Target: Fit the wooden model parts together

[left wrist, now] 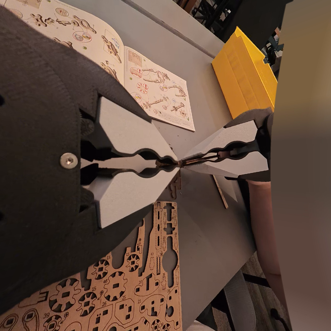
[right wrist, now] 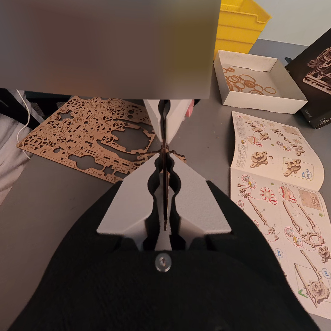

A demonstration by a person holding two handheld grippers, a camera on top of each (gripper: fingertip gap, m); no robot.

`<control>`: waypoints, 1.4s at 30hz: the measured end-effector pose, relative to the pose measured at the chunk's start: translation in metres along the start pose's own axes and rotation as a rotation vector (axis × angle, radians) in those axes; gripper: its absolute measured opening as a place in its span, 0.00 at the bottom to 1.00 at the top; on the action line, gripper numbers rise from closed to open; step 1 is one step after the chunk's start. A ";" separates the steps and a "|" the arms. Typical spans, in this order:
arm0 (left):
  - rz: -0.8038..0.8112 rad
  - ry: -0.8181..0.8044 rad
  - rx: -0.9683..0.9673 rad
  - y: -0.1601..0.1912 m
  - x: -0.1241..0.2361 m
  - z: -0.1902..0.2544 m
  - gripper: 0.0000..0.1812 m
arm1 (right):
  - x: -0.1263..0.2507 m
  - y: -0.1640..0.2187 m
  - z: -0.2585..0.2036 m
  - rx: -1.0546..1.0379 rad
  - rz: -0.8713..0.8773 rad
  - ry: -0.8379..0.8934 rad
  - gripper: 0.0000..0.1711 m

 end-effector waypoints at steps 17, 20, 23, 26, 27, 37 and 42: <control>-0.013 0.003 0.047 0.001 -0.002 -0.001 0.01 | 0.000 0.001 0.001 -0.004 0.006 0.011 0.00; -0.014 -0.004 0.062 0.000 -0.003 -0.001 0.01 | 0.001 0.001 0.001 0.000 0.001 0.018 0.00; -0.018 -0.015 0.063 0.000 -0.003 -0.002 0.01 | 0.001 0.001 0.002 -0.001 -0.004 0.026 0.00; -0.019 -0.025 0.064 0.000 -0.004 -0.002 0.01 | 0.001 0.001 0.002 -0.003 -0.006 0.028 0.00; -0.018 -0.027 0.064 0.000 -0.004 -0.002 0.01 | 0.001 0.001 0.002 -0.002 -0.009 0.029 0.00; -0.026 -0.037 0.062 0.000 -0.004 -0.002 0.01 | 0.000 0.000 0.001 -0.005 -0.015 0.031 0.00; -0.025 -0.037 0.064 -0.001 -0.005 -0.001 0.01 | 0.000 0.001 0.000 -0.005 -0.018 0.022 0.00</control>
Point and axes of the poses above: each gripper's, where its closed fingertips meet, x back along the fingers, y out of its underside, z = x × y across the jaws, the point moved 3 cm from there along x, back along the fingers, and after that the axes turned 5 degrees about -z, right-handed, at the moved point
